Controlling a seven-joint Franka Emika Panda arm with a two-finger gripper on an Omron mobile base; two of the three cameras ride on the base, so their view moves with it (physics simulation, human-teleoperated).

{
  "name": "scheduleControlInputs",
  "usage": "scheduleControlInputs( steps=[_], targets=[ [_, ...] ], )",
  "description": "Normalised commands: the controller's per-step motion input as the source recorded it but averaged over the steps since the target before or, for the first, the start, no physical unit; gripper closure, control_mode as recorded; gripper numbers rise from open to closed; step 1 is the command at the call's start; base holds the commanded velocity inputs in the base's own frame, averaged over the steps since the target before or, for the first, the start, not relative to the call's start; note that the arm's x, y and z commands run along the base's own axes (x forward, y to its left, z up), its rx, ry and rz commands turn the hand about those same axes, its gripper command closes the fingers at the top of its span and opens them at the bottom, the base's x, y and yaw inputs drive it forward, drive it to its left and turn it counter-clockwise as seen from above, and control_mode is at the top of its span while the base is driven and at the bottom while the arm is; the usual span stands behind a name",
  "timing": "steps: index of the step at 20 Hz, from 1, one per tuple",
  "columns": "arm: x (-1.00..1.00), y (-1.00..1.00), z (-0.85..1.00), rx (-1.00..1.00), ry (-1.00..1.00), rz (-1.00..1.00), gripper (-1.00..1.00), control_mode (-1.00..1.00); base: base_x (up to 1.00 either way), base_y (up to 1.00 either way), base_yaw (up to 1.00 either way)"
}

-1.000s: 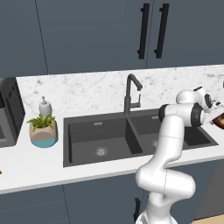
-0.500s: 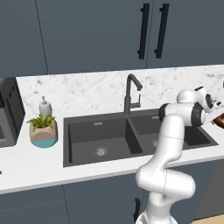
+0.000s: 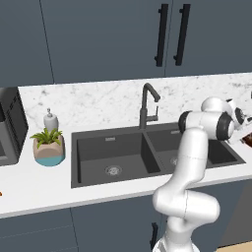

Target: Pick the cucumber from the sink and place it in the bowl. Then pick the bowl and place it in the microwave. Then close the microwave door and press the start button.

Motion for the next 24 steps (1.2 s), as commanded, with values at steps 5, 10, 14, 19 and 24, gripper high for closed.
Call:
scheduleControlInputs(
  steps=[5,10,14,19,24],
  targets=[
    [-0.51,0.33,0.08,-0.07,-0.06,0.02,1.00,-1.00,0.00,0.00,0.00],
    [-0.45,0.31,0.24,-0.09,-0.10,0.03,1.00,-1.00,0.00,0.00,0.00],
    [-0.48,0.15,0.59,-0.03,-0.07,0.05,1.00,-1.00,0.00,0.00,0.00],
    [-0.50,0.04,0.55,0.00,-0.07,0.05,1.00,-1.00,0.00,0.00,0.00],
    [-0.59,0.00,0.42,0.00,-0.10,0.07,1.00,-1.00,0.00,0.00,0.00]
  ],
)
